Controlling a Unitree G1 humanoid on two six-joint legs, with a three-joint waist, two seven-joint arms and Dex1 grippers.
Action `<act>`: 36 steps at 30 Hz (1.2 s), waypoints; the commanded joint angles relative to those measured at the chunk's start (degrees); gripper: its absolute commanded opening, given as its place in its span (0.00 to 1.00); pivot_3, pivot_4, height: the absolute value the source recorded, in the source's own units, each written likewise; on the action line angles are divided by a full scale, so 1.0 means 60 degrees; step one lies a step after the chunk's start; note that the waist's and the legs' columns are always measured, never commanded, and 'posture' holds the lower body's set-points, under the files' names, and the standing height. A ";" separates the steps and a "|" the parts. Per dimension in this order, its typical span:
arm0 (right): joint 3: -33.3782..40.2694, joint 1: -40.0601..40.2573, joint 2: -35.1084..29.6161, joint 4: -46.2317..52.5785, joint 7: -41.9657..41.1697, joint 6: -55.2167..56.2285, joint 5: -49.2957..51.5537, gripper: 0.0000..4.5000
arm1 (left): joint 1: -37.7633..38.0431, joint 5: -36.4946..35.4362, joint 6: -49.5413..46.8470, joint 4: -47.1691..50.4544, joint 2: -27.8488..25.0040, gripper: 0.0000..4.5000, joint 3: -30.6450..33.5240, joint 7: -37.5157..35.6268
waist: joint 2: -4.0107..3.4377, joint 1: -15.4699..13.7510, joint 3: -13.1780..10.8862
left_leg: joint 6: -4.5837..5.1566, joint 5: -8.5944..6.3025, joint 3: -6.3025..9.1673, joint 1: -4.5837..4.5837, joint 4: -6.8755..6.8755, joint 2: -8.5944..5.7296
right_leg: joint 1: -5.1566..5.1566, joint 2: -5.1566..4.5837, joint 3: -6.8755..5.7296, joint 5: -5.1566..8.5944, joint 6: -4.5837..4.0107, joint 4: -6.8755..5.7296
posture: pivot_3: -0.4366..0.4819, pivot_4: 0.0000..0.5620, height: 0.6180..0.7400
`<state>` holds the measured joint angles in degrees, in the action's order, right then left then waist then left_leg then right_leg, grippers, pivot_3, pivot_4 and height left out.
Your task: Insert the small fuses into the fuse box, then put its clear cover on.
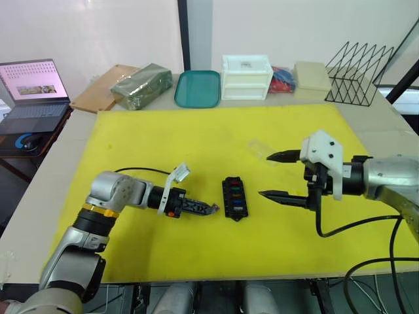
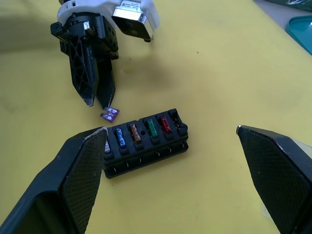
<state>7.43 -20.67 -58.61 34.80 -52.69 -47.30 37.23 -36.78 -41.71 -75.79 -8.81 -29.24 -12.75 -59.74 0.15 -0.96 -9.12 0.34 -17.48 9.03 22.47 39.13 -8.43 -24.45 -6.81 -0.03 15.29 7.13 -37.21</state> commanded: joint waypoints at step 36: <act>-0.0262 -0.0456 -0.0285 0.0193 -0.0064 0.0079 -0.0091 1.00 | 0.0052 0.1019 0.1620 -0.0562 0.0302 0.01 -0.0127 -0.0124 | -0.0002 -0.0208 0.0006 | -0.0001 0.0003 0.0002 -0.0010 0.0016 -0.0010 | 0.0018 -0.0005 0.0000 -0.0003 0.0005 -0.0005 | 0.48 0.27 1.00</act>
<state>5.23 -22.08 -59.29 34.78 -52.80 -47.57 36.75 -36.96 -36.76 -66.88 -12.15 -25.91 -14.99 -61.08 0.14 -2.21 -9.08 0.33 -17.46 9.04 22.41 39.22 -8.48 -24.35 -6.84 -0.03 15.28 7.16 -37.24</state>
